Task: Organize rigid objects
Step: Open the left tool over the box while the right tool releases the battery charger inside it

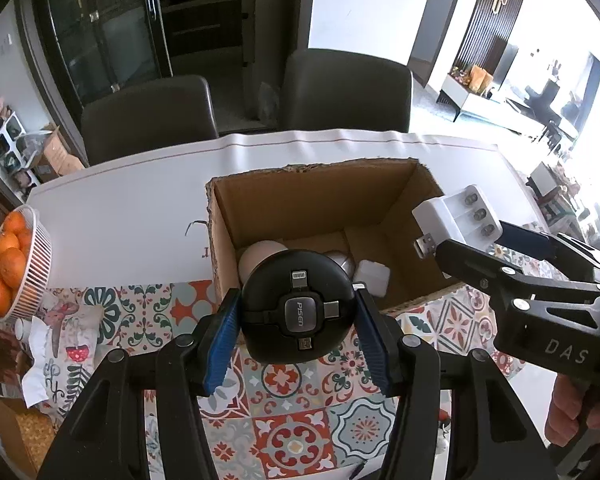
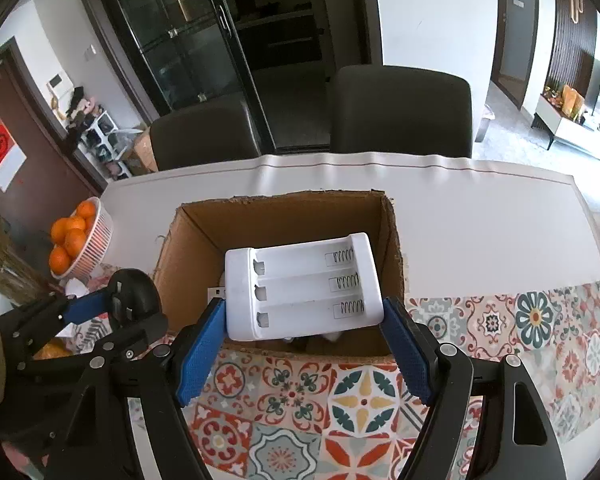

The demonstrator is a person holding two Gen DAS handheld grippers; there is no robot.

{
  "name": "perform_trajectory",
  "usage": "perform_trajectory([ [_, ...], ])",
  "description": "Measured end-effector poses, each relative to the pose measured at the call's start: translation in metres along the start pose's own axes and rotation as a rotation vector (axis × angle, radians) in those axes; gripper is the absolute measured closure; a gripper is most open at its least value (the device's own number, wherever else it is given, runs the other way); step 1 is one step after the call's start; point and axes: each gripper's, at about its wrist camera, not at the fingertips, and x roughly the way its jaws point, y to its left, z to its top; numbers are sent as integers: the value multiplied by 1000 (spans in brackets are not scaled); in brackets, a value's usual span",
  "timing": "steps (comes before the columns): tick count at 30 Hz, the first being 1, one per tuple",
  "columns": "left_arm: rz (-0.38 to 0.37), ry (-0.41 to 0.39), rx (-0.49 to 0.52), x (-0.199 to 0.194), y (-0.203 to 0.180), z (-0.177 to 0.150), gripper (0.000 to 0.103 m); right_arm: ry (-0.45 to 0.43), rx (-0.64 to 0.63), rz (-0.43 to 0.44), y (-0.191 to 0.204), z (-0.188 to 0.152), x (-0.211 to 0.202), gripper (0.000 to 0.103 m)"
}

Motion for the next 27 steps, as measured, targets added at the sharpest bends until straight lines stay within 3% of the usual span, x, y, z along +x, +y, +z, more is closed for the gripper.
perform_trajectory([
  [13,7,52,-10,34,8,9,48,75,10,11,-3,6,33,26],
  [15,4,57,-8,38,8,11,48,85,11,14,-3,7,37,37],
  [21,3,79,-16,49,8,12,48,109,29,4,-7,8,46,36],
  [27,17,45,0,41,3,13,44,107,38,0,-11,6,43,36],
])
